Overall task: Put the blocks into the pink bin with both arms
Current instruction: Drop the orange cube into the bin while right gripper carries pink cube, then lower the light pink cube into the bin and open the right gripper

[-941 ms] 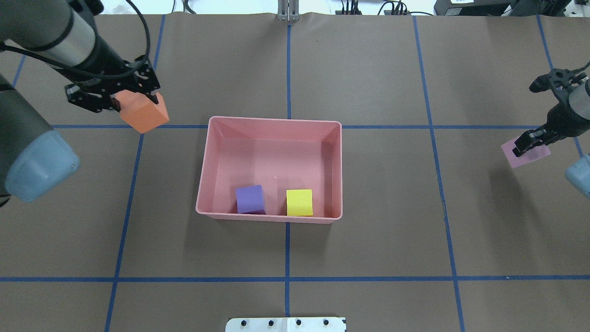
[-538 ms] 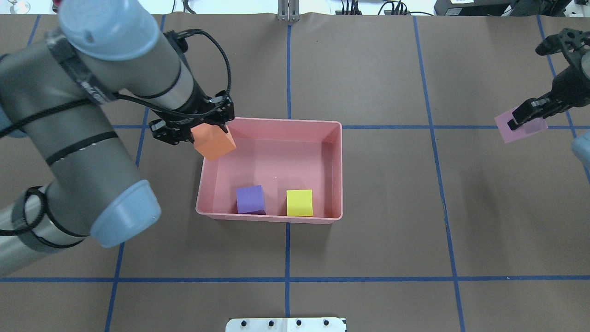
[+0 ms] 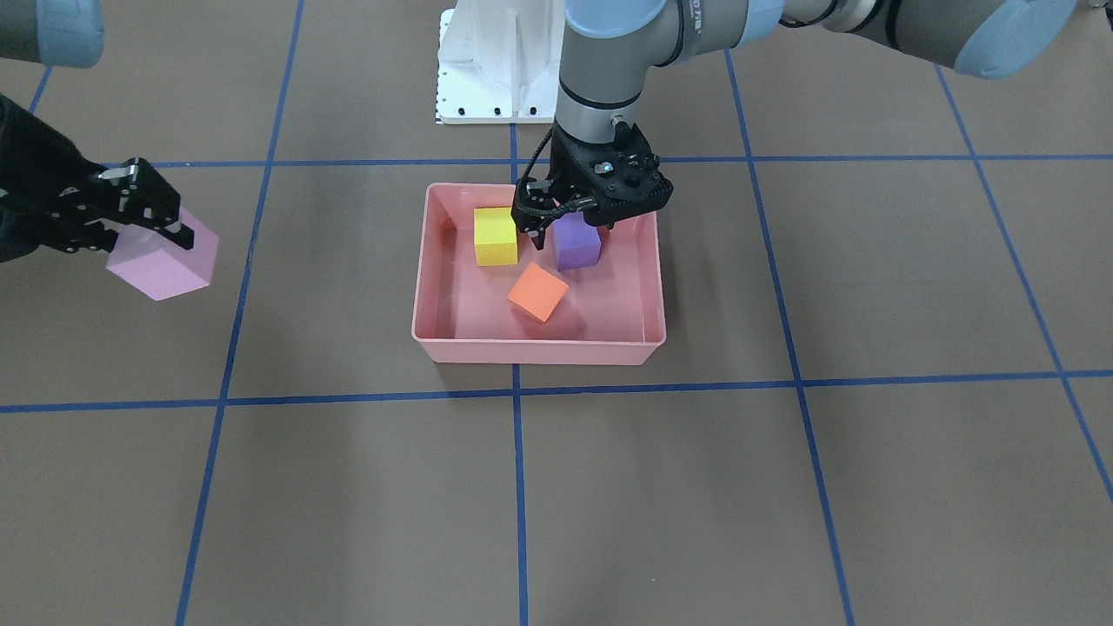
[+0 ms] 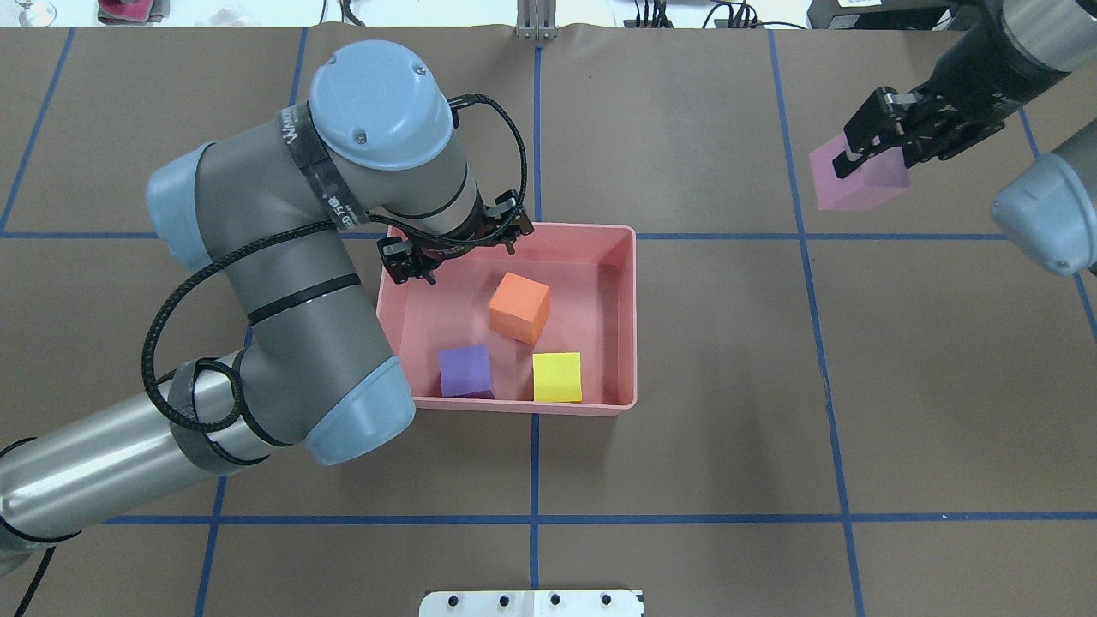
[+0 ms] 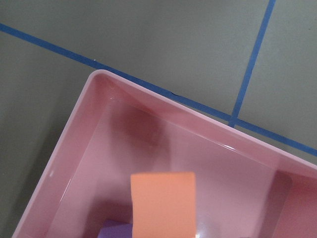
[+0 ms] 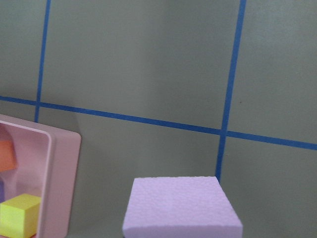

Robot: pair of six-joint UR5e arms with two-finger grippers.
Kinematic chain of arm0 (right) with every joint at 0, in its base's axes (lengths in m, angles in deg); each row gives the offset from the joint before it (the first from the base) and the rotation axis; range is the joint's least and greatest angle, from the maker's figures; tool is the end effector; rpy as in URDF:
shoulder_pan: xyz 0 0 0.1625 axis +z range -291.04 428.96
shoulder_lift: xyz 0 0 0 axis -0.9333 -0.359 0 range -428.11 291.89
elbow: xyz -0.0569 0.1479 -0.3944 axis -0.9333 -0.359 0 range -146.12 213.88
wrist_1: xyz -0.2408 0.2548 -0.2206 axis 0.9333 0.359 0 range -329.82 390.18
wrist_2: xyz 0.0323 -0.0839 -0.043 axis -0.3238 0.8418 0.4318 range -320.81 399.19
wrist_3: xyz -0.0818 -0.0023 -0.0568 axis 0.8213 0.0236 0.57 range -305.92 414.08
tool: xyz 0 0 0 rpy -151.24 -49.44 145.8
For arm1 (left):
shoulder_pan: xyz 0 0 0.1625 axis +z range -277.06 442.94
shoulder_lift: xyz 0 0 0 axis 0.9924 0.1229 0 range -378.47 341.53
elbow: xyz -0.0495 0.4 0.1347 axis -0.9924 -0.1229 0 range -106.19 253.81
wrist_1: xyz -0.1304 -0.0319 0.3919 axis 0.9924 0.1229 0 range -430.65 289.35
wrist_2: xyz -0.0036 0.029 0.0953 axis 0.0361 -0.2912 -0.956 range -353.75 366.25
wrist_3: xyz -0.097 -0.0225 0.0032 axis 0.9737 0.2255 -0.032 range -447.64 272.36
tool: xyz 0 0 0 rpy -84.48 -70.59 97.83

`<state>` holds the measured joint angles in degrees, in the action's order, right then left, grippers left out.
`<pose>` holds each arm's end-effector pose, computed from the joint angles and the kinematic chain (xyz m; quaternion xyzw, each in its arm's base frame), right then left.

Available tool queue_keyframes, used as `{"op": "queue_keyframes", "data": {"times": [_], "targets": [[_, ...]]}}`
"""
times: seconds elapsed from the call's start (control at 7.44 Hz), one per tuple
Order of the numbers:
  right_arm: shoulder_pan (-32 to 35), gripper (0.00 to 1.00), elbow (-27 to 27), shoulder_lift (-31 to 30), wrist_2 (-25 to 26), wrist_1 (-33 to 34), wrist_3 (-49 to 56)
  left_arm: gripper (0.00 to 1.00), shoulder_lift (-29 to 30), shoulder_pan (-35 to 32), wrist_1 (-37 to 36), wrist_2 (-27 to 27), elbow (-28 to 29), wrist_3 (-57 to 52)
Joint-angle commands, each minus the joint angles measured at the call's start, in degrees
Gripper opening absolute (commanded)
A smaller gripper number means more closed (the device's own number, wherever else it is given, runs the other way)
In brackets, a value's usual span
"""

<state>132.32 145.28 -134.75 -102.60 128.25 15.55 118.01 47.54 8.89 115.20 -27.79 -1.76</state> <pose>-0.2036 -0.5285 0.2664 0.0153 -0.5018 -0.0483 0.8635 0.4732 -0.4602 0.1120 -0.0071 0.4257 -0.1793 0.8869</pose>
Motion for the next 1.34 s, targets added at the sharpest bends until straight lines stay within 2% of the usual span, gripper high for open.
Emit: {"op": "queue_keyframes", "data": {"times": [0.0, 0.27, 0.4, 0.54, 0.67, 0.81, 0.94, 1.08, 1.21], "targets": [[-5.59, 0.0, 0.49, 5.09, 0.81, -0.07, -9.76, 1.0, -0.69, -2.46, -0.78, 0.39, -2.71, -6.13], [-13.22, 0.0, -0.73, 10.1, 6.93, -0.24, -16.89, 1.0, -1.83, -8.51, -12.06, 4.68, -7.97, -18.4], [-16.39, 0.0, -1.96, 12.3, 9.06, -0.5, -20.4, 1.0, -4.1, -11.68, -14.12, 5.74, -10.0, -23.6], [-19.38, 0.0, -3.45, 14.67, 11.17, -0.51, -22.87, 1.0, -8.73, -14.41, -14.06, 7.84, -12.02, -28.62], [-22.89, 0.0, -4.77, 15.21, 15.63, -0.59, -24.38, 1.0, -12.0, -17.39, -13.97, 9.08, -13.43, -33.45], [-25.45, 0.0, -5.92, 15.13, 19.07, -1.64, -25.26, 1.0, -13.6, -19.42, -13.88, 10.49, -13.62, -35.94], [-25.74, 0.1, -6.62, 15.22, 19.36, -3.56, -28.32, 1.0, -14.31, -20.23, -13.88, 10.5, -13.62, -37.27], [-26.09, 0.99, -7.76, 15.31, 19.37, -6.89, -32.7, 1.0, -14.58, -20.41, -13.79, 10.5, -13.53, -37.37], [-26.44, 1.0, -8.38, 15.31, 19.63, -9.71, -34.74, 1.0, -14.67, -20.41, -13.79, 10.5, -13.62, -37.37]]}}
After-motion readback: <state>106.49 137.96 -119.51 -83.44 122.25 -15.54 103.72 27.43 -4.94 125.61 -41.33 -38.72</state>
